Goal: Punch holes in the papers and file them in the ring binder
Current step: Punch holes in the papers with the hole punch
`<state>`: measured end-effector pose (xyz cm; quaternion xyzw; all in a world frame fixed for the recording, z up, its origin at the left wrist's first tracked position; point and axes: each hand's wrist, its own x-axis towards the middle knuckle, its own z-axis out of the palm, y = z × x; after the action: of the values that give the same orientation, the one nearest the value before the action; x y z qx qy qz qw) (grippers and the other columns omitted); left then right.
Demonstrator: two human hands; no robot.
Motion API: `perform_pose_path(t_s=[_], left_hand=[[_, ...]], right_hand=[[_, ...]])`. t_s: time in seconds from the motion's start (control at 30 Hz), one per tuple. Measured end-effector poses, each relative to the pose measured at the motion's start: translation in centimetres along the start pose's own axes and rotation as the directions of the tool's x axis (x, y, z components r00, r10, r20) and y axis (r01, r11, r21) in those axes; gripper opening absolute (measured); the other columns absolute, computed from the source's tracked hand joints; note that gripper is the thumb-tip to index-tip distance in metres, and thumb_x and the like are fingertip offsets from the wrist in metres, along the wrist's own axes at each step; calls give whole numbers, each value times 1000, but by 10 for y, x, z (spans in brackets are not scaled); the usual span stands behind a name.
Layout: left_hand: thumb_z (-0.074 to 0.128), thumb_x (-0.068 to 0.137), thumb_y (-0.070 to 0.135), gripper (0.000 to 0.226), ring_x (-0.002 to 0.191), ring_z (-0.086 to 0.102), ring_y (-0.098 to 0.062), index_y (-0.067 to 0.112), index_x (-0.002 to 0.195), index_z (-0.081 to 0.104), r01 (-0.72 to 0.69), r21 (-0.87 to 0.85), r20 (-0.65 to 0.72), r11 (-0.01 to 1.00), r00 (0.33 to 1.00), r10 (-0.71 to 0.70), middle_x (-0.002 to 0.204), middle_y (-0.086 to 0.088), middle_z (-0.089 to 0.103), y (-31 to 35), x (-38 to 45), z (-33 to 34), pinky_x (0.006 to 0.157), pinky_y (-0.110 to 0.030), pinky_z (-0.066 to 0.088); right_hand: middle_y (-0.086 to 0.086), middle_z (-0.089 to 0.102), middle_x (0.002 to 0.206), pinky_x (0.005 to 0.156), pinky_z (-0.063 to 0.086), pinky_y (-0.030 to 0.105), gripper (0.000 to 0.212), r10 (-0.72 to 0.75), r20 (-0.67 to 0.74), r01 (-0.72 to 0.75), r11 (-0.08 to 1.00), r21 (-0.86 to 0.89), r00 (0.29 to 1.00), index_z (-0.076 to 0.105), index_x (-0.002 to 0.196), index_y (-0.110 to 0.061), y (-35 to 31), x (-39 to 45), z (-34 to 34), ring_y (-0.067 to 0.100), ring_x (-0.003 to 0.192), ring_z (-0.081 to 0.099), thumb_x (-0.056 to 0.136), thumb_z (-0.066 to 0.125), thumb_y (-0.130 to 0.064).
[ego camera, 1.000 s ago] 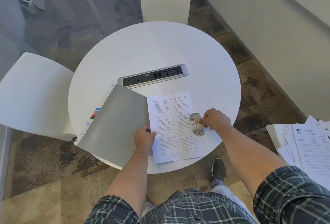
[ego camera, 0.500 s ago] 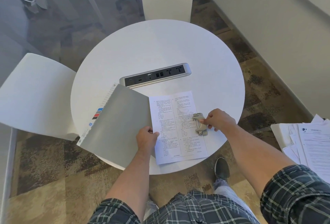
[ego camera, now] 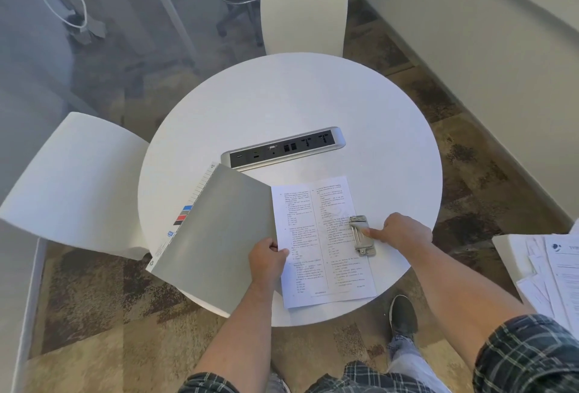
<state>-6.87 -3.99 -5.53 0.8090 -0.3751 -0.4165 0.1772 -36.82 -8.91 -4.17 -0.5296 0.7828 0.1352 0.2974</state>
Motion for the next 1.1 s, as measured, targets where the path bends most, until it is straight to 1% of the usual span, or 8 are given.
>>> perform_pose_path(t_s=[0.13,0.27,0.37,0.47,0.67,0.77,0.9,1.1], left_hand=[[73,86,8,10,67,58,-11,0,88,68,-6,14,-5,1000,1000,6,77,3,66,1,-2,1,53,-19,42],[73,87,9,9,69,59,-14,2,86,67,-17,32,-4,999,1000,17,79,2,66,2,-2,1,54,-19,41],[73,86,9,9,73,61,-18,2,87,69,-17,40,-6,999,1000,17,81,0,68,2,-2,1,55,-20,42],[74,86,10,9,75,64,-20,2,88,69,-18,35,0,999,1000,18,84,-2,71,1,-2,1,58,-24,45],[74,86,9,8,75,62,-19,5,84,67,-22,21,3,1000,1000,22,81,0,68,2,-2,0,57,-24,43],[74,86,9,7,76,64,-19,5,85,68,-18,7,5,1000,1000,18,82,0,68,2,-3,0,59,-24,44],[75,86,10,9,77,63,-20,7,83,66,-28,21,9,999,1000,28,83,0,68,2,-4,-2,55,-21,41],[74,88,9,11,74,61,-17,10,82,65,-30,23,15,999,999,29,81,1,67,5,-7,-3,52,-18,39]], right_hand=[[-5,69,76,67,53,30,63,8,-45,-8,1000,1,999,62,82,-23,-2,-8,5,16,70,69,76,59,-85],[-4,69,73,61,48,29,59,-43,-90,50,996,77,995,65,79,-21,-2,-12,1,14,65,66,78,65,-80],[0,73,80,63,49,30,50,-78,-34,83,974,210,996,68,84,-20,0,-13,3,13,67,65,84,68,-70],[5,76,85,60,44,29,47,-80,-1,78,959,273,997,68,81,-15,1,-13,8,14,62,59,89,68,-61],[5,75,82,62,47,29,49,-28,-44,38,969,245,999,73,83,-13,5,-10,-1,16,66,65,88,69,-62],[3,75,82,65,51,30,50,-16,-56,28,973,227,998,72,84,-14,11,-8,-6,19,76,71,88,68,-63],[0,73,82,72,55,34,47,4,-81,12,980,196,997,71,85,-17,14,-5,-10,19,78,70,88,67,-64],[0,71,83,65,47,30,42,32,-158,-5,986,167,987,67,86,-18,9,-7,-11,22,79,69,91,65,-60]])
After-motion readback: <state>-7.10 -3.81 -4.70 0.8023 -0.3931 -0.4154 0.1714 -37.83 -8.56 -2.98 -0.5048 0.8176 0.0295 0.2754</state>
